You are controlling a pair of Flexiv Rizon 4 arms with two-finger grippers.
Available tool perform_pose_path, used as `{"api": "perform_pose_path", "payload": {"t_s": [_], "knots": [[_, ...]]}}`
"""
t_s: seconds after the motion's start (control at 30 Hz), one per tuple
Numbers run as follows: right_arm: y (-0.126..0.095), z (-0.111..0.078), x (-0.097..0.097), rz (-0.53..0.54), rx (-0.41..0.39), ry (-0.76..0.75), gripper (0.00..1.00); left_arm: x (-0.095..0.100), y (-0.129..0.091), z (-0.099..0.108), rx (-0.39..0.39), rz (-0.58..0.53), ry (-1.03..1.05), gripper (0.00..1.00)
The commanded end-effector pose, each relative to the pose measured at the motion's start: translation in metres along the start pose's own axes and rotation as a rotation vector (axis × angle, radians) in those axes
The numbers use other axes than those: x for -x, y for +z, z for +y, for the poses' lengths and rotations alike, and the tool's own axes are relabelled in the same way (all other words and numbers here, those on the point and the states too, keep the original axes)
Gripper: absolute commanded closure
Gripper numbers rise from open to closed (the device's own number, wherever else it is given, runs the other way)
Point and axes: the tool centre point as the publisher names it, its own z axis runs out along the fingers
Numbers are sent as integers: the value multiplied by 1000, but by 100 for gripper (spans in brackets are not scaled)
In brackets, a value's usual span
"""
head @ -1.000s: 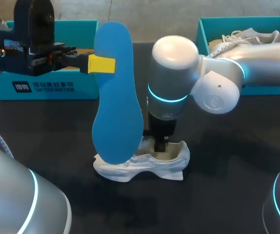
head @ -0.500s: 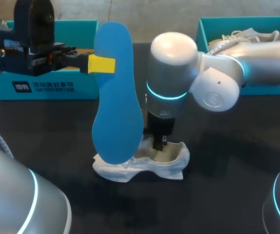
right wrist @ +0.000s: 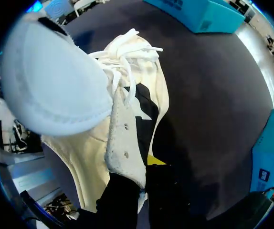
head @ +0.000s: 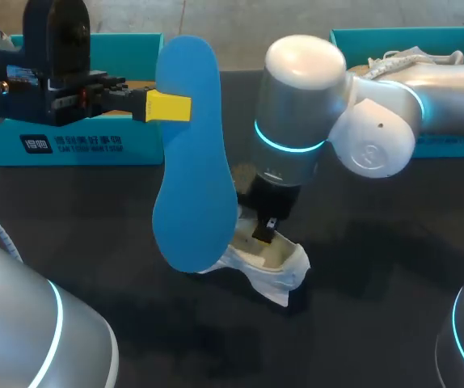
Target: Take the shoe out of the shoebox, open the shoe tongue, remove and reinsert the insole, then place the shoe into the shoebox
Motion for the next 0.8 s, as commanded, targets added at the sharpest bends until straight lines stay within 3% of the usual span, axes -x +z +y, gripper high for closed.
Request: {"api": "perform_pose_path", "payload": {"t_s": [0.03, 0.1, 0.2, 0.77, 0.8], "knots": [[-6, -10, -4, 10, 84, 237, 100, 1, 1, -1, 3, 1, 0, 100], [-5, -10, -6, 21, 130, 280, 100, 1, 1, -1, 3, 1, 0, 100], [-10, -5, -13, -16, 100, 329, 100, 1, 1, -1, 3, 1, 0, 100], [-10, -5, -13, -16, 100, 329, 100, 1, 1, -1, 3, 1, 0, 100], [-9, -6, -11, -22, 99, 401, 100, 1, 1, -1, 3, 1, 0, 100]]}}
